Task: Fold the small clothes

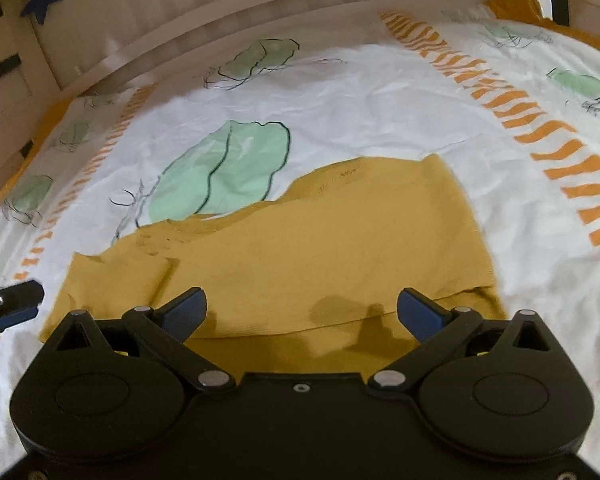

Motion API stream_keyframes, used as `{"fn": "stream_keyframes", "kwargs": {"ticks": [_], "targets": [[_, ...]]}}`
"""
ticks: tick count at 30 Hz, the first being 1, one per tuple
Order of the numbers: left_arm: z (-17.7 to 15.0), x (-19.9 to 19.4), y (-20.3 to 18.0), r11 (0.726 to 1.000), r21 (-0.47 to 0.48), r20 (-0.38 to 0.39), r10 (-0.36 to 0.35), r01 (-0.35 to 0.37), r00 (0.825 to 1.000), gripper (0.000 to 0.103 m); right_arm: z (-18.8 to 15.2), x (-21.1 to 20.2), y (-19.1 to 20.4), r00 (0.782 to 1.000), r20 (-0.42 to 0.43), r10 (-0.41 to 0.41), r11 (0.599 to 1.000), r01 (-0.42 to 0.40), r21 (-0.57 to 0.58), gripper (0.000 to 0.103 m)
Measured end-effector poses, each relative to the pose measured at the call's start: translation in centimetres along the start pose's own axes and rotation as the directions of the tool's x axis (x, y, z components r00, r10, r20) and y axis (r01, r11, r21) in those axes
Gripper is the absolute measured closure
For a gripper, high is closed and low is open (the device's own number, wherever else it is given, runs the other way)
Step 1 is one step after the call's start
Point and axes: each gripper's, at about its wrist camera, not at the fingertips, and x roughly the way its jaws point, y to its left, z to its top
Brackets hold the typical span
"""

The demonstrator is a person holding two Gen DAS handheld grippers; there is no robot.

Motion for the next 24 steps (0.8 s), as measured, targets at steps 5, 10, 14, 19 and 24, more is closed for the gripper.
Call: {"fn": "stream_keyframes", "kwargs": {"ticks": [5,10,14,19,24], "targets": [[0.9,-0.7,3.4,0.98,-0.135,-0.026,0.144,-0.147,0.989,0.036,-1.0,0.2,4.1,0.999,0.009,0.036,0.992,-0.035,-0.12,0.001],[1.9,-2.1,8.1,0.93,-0.281,-0.067,0.227,-0.236,0.972,0.036,-2.5,0.7,9.7,0.997,0.017,0.082,0.959,-0.074,-0.273,0.004],[2.6,-3.6,9.3,0.927,-0.292,-0.04,0.233,-0.234,0.972,0.036,-3.1,2.4,15.3,0.996,0.004,0.093,0.908,-0.083,-0.41,0.009],[3.0,-4.0,9.5,0.926,-0.321,-0.019,0.205,-0.2,0.979,0.036,-4.0,5.6,20.7,0.999,-0.005,0.034,0.825,-0.031,-0.564,0.016],[3.1,-4.2,9.2,0.935,-0.303,-0.014,0.191,-0.186,0.981,0.036,-3.9,8.2,20.9,0.997,-0.076,0.009,0.817,-0.051,-0.574,0.09]]}}
